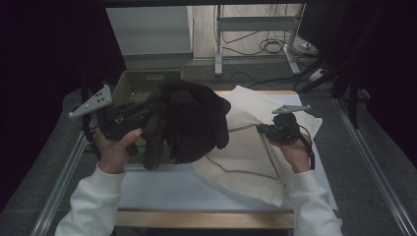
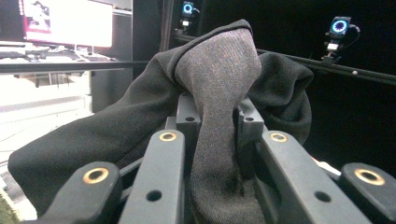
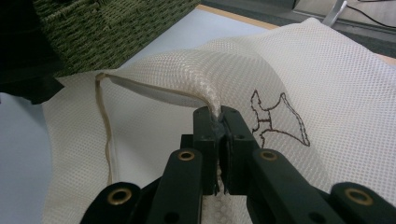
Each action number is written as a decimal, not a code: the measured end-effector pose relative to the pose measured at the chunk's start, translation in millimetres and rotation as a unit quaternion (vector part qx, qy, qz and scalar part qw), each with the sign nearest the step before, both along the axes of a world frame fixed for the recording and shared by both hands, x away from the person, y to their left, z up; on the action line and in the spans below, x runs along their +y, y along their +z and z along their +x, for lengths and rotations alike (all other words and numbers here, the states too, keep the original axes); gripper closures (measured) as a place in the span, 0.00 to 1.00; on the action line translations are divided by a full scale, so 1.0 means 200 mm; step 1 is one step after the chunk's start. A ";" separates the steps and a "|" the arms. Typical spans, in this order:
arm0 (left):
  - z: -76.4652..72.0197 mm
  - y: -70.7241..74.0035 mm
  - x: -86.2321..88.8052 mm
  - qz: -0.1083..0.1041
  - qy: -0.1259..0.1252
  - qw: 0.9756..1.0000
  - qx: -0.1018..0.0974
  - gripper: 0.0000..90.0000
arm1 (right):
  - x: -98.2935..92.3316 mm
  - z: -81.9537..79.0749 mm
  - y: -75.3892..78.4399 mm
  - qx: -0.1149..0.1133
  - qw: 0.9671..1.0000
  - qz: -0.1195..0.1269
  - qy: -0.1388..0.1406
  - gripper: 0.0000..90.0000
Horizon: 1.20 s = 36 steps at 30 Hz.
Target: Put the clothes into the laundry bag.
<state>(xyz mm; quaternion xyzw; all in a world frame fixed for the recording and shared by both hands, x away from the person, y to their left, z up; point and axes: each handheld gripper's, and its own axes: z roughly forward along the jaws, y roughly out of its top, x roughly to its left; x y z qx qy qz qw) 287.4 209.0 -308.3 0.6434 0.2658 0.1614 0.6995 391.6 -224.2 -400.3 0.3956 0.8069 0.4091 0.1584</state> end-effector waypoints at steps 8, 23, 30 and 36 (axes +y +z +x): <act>-0.03 -0.02 -0.03 -0.003 -0.018 1.000 0.007 0.86 | 0.02 0.00 0.01 -0.004 1.000 0.002 -0.002 0.95; -0.06 -0.03 -0.07 -0.005 -0.036 0.999 0.013 0.86 | 0.06 0.03 0.03 -0.013 1.000 0.015 -0.004 0.95; -0.07 -0.02 -0.07 -0.004 -0.040 0.999 0.011 0.86 | 0.08 0.05 0.02 -0.015 1.000 0.018 -0.007 0.96; -0.07 -0.04 -0.08 -0.009 -0.052 0.998 0.020 0.86 | 0.07 0.05 0.01 -0.014 1.000 0.019 -0.010 0.96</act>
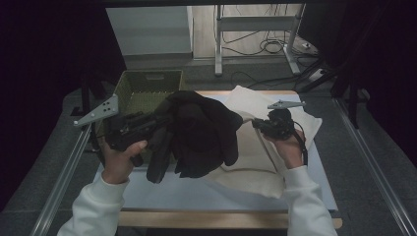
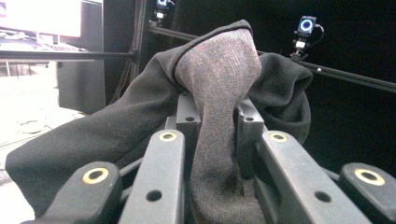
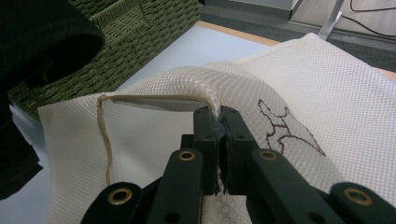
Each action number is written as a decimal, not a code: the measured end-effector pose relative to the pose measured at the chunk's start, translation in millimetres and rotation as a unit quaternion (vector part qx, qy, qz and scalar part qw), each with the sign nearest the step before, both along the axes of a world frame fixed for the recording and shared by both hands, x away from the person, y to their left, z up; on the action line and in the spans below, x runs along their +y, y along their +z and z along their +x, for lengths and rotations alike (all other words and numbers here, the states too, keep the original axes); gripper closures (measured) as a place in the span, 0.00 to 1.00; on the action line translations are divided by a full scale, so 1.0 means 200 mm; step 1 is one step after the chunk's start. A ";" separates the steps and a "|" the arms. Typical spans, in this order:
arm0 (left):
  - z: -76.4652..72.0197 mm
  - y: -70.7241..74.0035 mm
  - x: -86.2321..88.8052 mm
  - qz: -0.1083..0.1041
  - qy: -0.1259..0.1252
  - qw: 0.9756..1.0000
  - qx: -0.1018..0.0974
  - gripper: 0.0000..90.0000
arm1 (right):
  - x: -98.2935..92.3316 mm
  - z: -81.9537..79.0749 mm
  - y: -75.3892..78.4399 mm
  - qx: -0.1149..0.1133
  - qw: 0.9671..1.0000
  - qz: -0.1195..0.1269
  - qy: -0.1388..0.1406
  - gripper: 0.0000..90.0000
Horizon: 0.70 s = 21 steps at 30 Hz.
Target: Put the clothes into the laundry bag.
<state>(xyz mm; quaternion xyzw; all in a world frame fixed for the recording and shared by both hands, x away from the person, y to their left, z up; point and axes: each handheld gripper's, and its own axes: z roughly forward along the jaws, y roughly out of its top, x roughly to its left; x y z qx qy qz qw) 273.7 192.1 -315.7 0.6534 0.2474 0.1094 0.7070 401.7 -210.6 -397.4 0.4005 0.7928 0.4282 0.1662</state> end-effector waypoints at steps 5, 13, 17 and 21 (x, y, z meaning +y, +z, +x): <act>0.00 -0.02 -0.03 0.002 -0.011 1.000 0.006 0.86 | 0.00 0.00 -0.01 0.003 1.000 0.001 -0.001 0.96; 0.01 -0.08 -0.08 0.010 -0.025 0.999 0.021 0.86 | -0.01 0.00 -0.01 0.003 1.000 0.001 -0.001 0.96; 0.03 -0.14 -0.12 0.018 -0.032 0.999 0.036 0.86 | -0.01 0.00 -0.01 0.003 1.000 0.000 -0.001 0.96; 0.06 -0.17 -0.15 0.024 -0.036 0.998 0.045 0.86 | -0.01 0.00 -0.01 0.002 1.000 0.001 -0.001 0.96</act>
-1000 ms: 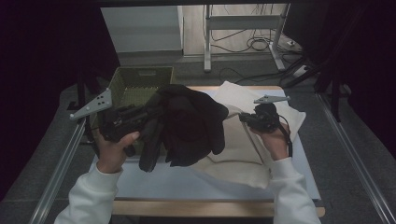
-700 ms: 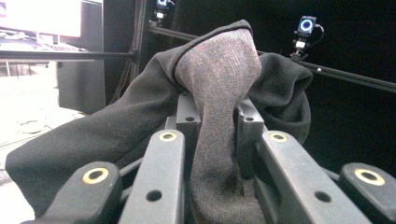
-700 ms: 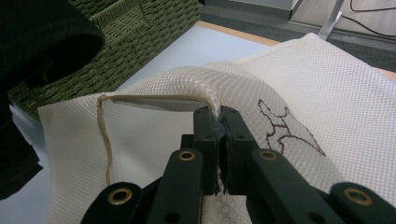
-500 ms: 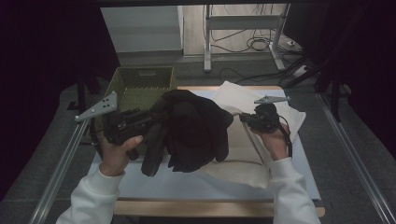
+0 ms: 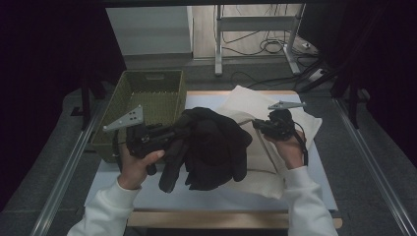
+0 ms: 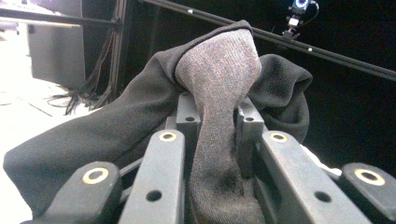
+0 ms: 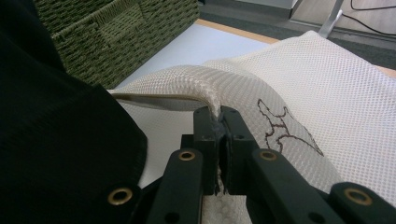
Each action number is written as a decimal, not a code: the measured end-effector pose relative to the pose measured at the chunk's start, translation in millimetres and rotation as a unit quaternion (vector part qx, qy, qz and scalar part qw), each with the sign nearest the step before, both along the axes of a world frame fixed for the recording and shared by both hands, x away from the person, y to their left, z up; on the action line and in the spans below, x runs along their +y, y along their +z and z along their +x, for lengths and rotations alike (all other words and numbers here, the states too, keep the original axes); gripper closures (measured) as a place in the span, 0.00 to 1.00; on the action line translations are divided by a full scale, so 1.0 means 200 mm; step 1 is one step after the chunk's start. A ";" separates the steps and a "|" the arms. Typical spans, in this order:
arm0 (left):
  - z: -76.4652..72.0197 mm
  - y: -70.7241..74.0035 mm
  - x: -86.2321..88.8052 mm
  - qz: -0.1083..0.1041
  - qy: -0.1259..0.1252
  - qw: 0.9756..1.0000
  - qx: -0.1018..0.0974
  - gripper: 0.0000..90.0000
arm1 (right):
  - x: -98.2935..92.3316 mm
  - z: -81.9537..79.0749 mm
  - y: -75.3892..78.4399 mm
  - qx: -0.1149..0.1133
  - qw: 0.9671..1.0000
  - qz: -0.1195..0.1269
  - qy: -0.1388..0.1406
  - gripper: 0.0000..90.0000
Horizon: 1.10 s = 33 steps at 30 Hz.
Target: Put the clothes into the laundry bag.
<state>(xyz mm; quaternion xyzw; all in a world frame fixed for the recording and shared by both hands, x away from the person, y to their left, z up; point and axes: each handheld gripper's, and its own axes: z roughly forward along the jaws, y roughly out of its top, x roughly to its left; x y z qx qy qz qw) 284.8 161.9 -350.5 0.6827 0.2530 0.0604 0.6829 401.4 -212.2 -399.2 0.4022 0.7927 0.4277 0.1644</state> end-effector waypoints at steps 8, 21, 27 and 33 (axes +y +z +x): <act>0.04 -0.06 -0.06 0.020 -0.001 1.000 0.014 0.86 | 0.00 0.00 0.00 0.000 1.000 0.000 0.001 0.96; 0.10 -0.16 -0.15 0.042 -0.008 0.998 0.037 0.86 | 0.00 -0.01 0.00 -0.001 1.000 -0.001 0.001 0.96; 0.13 -0.20 -0.21 0.050 -0.010 0.998 0.044 0.86 | 0.00 -0.01 0.00 -0.002 1.000 0.000 0.001 0.96; 0.15 -0.23 -0.25 0.058 -0.010 0.997 0.047 0.86 | -0.01 -0.01 0.01 -0.003 1.000 0.000 0.000 0.96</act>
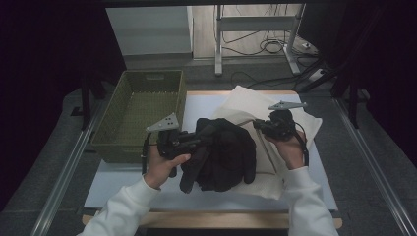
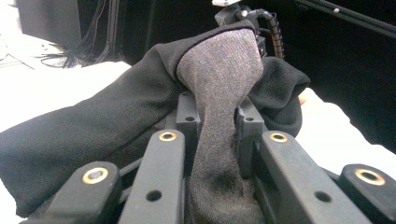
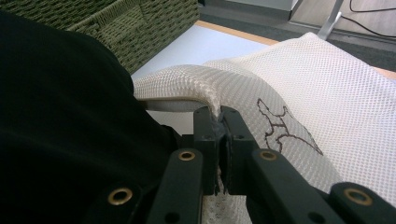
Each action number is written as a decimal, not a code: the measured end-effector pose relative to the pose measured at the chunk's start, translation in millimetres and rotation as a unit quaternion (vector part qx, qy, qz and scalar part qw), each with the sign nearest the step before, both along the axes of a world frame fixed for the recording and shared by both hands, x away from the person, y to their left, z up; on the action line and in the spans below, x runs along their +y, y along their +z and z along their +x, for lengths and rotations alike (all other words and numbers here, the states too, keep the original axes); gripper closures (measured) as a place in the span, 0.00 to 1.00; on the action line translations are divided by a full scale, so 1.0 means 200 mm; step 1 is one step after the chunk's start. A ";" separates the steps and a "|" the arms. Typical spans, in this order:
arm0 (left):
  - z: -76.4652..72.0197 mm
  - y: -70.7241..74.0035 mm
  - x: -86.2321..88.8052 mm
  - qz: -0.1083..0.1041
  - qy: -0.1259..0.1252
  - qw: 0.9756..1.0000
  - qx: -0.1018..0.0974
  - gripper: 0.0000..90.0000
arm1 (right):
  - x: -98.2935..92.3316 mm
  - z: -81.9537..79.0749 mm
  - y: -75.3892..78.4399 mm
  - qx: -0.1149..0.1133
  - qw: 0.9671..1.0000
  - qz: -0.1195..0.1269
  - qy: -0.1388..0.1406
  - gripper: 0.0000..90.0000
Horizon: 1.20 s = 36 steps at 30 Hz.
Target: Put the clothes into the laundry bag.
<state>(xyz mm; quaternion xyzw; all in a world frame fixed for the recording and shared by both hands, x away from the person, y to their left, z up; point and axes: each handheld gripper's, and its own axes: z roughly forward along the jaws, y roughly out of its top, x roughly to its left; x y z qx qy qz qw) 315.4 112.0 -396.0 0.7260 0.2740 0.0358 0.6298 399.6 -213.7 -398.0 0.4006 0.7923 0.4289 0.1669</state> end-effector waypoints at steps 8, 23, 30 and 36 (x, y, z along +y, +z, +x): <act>0.03 -0.04 -0.08 0.018 -0.010 1.000 0.008 0.86 | 0.00 0.00 0.00 0.000 1.000 0.002 0.000 0.96; 0.08 -0.11 -0.22 0.046 -0.023 0.999 0.019 0.86 | 0.01 -0.01 0.00 -0.001 1.000 -0.001 0.006 0.96; 0.10 -0.13 -0.29 0.066 -0.028 0.997 0.019 0.86 | 0.02 -0.01 0.01 0.000 1.000 -0.004 0.008 0.96; 0.11 -0.16 -0.33 0.076 -0.030 0.996 0.024 0.86 | 0.02 -0.01 0.01 0.001 1.000 -0.007 0.011 0.97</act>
